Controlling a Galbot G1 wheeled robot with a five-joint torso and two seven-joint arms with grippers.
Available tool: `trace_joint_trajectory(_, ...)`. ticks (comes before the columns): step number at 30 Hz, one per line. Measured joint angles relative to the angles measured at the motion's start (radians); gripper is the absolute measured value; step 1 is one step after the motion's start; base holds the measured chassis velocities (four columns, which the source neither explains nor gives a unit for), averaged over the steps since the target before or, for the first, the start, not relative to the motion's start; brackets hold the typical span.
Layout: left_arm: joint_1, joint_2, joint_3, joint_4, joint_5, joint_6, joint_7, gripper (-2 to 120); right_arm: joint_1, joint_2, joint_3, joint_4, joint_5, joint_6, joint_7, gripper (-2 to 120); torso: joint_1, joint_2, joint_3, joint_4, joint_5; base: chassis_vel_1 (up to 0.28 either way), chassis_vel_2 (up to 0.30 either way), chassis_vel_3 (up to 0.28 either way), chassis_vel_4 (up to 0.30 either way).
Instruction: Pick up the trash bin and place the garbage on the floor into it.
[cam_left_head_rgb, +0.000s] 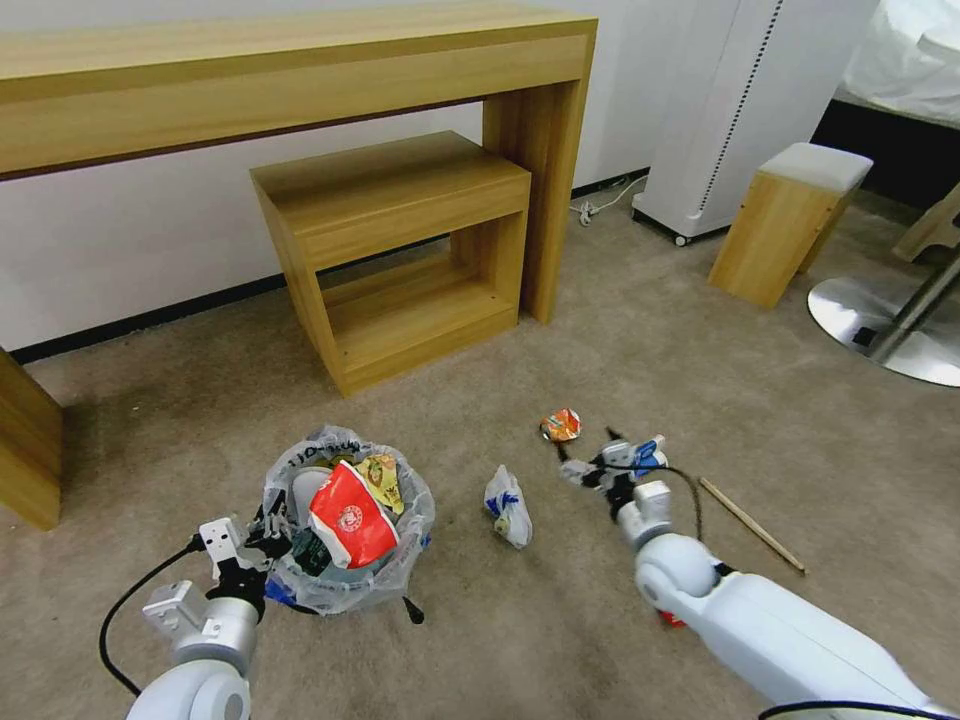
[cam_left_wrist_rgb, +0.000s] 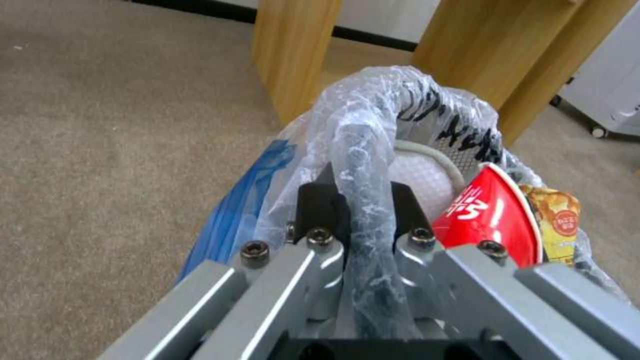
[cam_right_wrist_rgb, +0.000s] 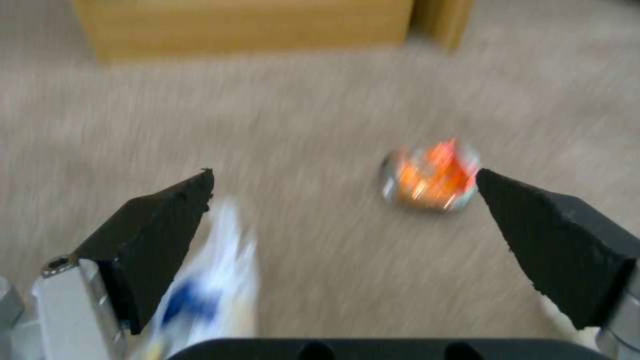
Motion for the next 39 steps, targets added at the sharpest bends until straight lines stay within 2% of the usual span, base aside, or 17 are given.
trace_joint_trajectory(1, 0.0, 0.0, 0.0, 0.0, 0.0, 0.0, 0.0, 3, 0.0, 0.0, 0.0, 0.0, 0.0, 0.0, 0.0, 100, 0.0, 0.0, 0.0, 0.0, 0.0, 0.0, 0.0, 0.0, 0.0)
trace_joint_trajectory(4, 0.0, -0.01, -0.004, 0.003, 0.005, -0.006, 0.0, 3, 0.036, 0.052, -0.092, -0.085, 0.047, -0.03, 0.006, 100, 0.0, 0.0, 0.0, -0.0003, -0.0001, 0.0, 0.0, 0.0, 0.0)
trace_joint_trajectory(8, -0.001, -0.014, -0.004, 0.003, 0.007, -0.008, 0.0, 3, 0.055, 0.092, -0.132, -0.151, 0.063, -0.04, 0.007, 100, 0.0, 0.0, 0.0, -0.0002, 0.0, 0.0, 0.0, 0.0, 0.0)
trace_joint_trajectory(10, -0.002, -0.018, -0.004, 0.002, 0.008, -0.009, 0.0, 3, 0.071, 0.14, -0.158, -0.217, 0.079, -0.051, 0.005, 100, 0.0, 0.0, 0.0, -0.0003, -0.0006, 0.0, 0.0, 0.0, 0.0)
trace_joint_trajectory(11, -0.002, -0.018, -0.004, 0.002, 0.008, -0.009, 0.0, 3, 0.071, 0.14, -0.158, -0.217, 0.079, -0.051, 0.005, 100, 0.0, 0.0, 0.0, -0.0003, -0.0006, 0.0, 0.0, 0.0, 0.0)
trace_joint_trajectory(14, -0.002, -0.022, -0.003, -0.002, 0.008, -0.011, 0.001, 3, 0.09, 0.231, -0.18, -0.318, 0.087, -0.049, -0.018, 100, 0.0, 0.0, 0.0, -0.0001, 0.0, 0.0, 0.0, 0.0, 0.0)
trace_joint_trajectory(15, -0.002, -0.022, -0.003, -0.002, 0.008, -0.011, 0.001, 3, 0.09, 0.231, -0.18, -0.318, 0.087, -0.049, -0.018, 100, 0.0, 0.0, 0.0, -0.0001, 0.0, 0.0, 0.0, 0.0, 0.0)
trace_joint_trajectory(18, 0.001, -0.024, -0.002, -0.011, 0.008, -0.013, 0.003, 3, 0.105, 0.304, -0.197, -0.392, 0.084, -0.049, -0.045, 100, 0.0, 0.0, 0.0, 0.0, -0.0001, 0.0, 0.0, 0.0, 0.0)
trace_joint_trajectory(24, 0.005, -0.021, -0.002, -0.021, 0.003, -0.015, 0.003, 3, 0.108, 0.371, -0.196, -0.5, 0.057, -0.051, -0.066, 100, 0.0, 0.0, 0.0, -0.0001, -0.0001, 0.0, 0.0, 0.0, 0.0)
trace_joint_trajectory(29, 0.01, -0.016, -0.005, -0.021, 0.002, -0.018, 0.003, 3, 0.104, 0.386, -0.181, -0.537, 0.044, -0.062, -0.064, 94, 0.0, 0.0, 0.0, -0.0001, -0.0001, 0.0, 0.0, 0.0, 0.0)
trace_joint_trajectory(31, 0.009, -0.017, -0.004, -0.02, 0.002, -0.02, 0.004, 3, 0.098, 0.385, -0.17, -0.55, 0.023, -0.059, -0.064, 84, 0.0, 0.0, 0.0, -0.0001, -0.0001, 0.0, 0.0, 0.0, 0.0)
trace_joint_trajectory(33, 0.009, -0.017, -0.003, -0.02, 0.002, -0.02, 0.004, 3, 0.095, 0.383, -0.165, -0.55, 0.014, -0.055, -0.064, 82, 0.0, 0.0, 0.0, -0.0002, -0.0001, 0.0, 0.0, 0.0, 0.0)
trace_joint_trajectory(35, 0.008, -0.018, 0.0, -0.018, 0.003, -0.02, 0.004, 3, 0.087, 0.37, -0.153, -0.539, -0.002, -0.039, -0.064, 69, 0.0, 0.0, 0.0, -0.0002, 0.0, 0.0, 0.0, 0.0, 0.0)
trace_joint_trajectory(39, 0.006, -0.017, 0.0, -0.012, 0.003, -0.02, 0.004, 3, 0.081, 0.352, -0.141, -0.515, -0.017, -0.006, -0.086, 61, 0.0, 0.0, 0.0, -0.0002, 0.0001, 0.0, 0.0, 0.0, 0.0)
